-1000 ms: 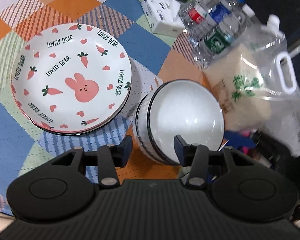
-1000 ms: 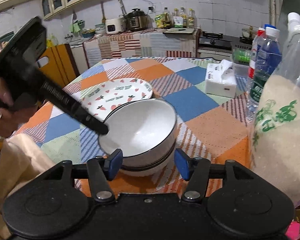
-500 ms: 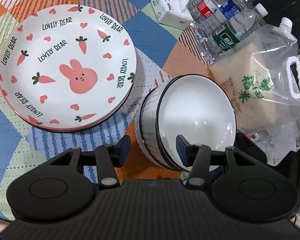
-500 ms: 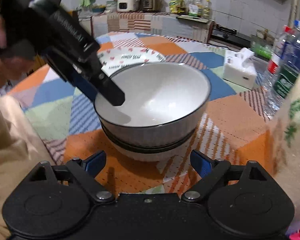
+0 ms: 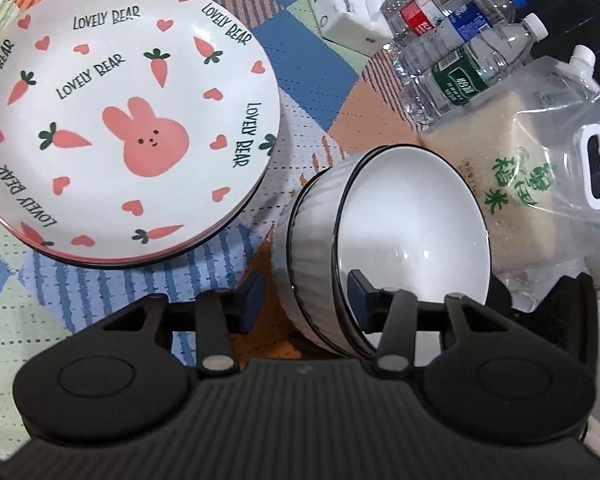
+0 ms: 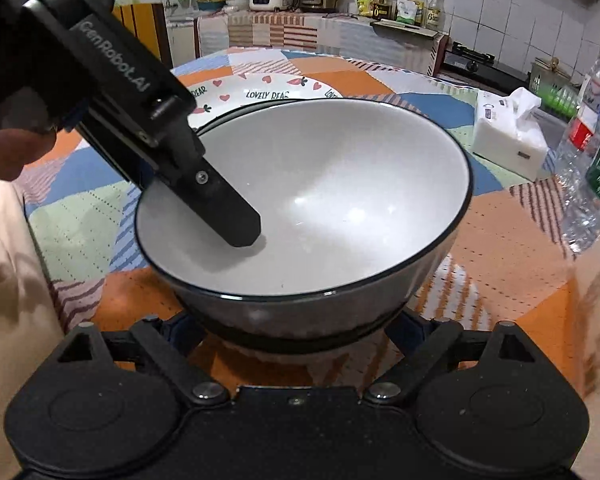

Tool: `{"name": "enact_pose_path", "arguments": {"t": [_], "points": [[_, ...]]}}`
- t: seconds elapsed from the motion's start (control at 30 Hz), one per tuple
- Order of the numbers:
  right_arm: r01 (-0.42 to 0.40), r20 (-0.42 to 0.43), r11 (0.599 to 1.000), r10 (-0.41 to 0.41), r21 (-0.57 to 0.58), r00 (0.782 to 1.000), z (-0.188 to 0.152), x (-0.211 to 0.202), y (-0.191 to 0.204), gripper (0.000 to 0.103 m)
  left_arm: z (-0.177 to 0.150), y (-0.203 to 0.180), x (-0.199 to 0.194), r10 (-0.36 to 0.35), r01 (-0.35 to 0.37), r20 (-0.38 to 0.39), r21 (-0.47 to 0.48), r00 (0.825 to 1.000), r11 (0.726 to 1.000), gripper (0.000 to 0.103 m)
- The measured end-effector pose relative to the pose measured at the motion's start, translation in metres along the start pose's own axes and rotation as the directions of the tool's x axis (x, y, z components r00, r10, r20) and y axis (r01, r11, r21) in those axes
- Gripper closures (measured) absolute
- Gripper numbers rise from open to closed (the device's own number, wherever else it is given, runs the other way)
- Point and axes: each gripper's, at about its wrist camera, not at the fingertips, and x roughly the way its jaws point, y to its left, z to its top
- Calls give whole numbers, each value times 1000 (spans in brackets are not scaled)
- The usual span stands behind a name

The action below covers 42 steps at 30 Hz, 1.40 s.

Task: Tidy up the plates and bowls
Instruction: 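Carry the bowl stack over the bunny plate stack and lower it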

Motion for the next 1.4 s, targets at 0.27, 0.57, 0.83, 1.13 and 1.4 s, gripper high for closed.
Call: {"name": "enact_pose_path", "arguments": {"t": [0.27, 0.57, 0.83, 1.13, 1.4], "points": [[-5, 49, 1000, 4, 15, 999, -5, 3, 3, 6, 3, 4, 6, -31, 31, -4, -6, 1000, 999, 63], [-16, 61, 1000, 16, -4, 998, -6, -1, 9, 7, -1, -4, 0, 18, -17, -30, 49, 999, 999, 63], [-15, 126, 1000, 15, -7, 992, 5, -11, 15, 7, 5, -10, -27, 22, -23, 15, 84, 1000, 996, 63], [9, 220, 999, -1, -32, 976, 41, -24, 17, 7, 23, -24, -74, 44, -57, 106, 124, 993, 991, 63], [-6, 271, 991, 42, -134, 962, 78, -18, 25, 7, 45, -15, -116, 77, -93, 136, 117, 988, 989, 63]]}}
